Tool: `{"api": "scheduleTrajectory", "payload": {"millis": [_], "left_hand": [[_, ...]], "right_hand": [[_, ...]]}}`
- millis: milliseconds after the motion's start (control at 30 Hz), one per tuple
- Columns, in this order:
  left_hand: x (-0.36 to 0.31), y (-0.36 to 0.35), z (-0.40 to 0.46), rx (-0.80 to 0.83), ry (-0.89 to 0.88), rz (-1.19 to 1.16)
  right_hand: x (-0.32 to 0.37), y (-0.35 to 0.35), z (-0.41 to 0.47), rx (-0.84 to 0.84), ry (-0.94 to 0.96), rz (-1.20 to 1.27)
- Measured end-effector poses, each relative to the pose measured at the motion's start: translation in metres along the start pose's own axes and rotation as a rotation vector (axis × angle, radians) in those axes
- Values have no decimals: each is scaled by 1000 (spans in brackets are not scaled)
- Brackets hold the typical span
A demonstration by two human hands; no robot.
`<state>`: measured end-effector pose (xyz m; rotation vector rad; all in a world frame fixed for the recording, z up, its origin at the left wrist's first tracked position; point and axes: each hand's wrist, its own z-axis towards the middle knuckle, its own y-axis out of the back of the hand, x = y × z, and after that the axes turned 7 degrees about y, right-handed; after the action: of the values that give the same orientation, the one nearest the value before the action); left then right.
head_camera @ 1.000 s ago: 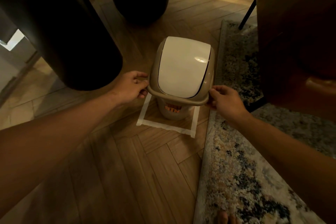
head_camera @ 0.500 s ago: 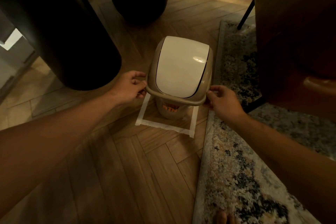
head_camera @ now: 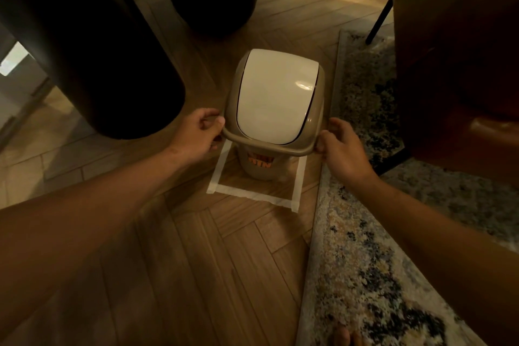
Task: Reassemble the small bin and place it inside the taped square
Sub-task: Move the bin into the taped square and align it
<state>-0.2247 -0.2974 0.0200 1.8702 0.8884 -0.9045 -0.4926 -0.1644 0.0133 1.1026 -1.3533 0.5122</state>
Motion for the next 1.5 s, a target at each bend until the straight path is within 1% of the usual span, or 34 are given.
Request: {"api": "scheduleTrajectory", "payload": {"millis": [67,167,333,400,500,633,733,933,1167,1333,1500], "left_hand": [[9,0,0,17,-32,-14],[20,-4,2,88,-42,-52],[32,-22,8,228,-145,-64],[34,-29,9,246,-172,-60],[37,-39,14,248,-163,-92],[40,-45,19,177,-111,-161],[38,-49,25,163,-95,-169],[35,-53,37,144,-75,-207],[33,-49,40,188,-95,-185],[33,-48,40,186,-124,-134],[37,-46,42,224,-122,-123]], "right_hand": [[-1,2,-11,70,102,-31],[-8,-3,-25,186,209,-28],[-24,-23,-26,253,235,6],[-32,-33,-24,246,267,28],[-38,-46,-21,191,279,58],[-43,-57,-12,148,250,98],[-45,-58,-4,130,229,108],[-49,-59,10,127,207,129],[-48,-57,14,150,222,158],[-49,-52,12,158,213,209],[-50,-45,11,167,180,205]]}}
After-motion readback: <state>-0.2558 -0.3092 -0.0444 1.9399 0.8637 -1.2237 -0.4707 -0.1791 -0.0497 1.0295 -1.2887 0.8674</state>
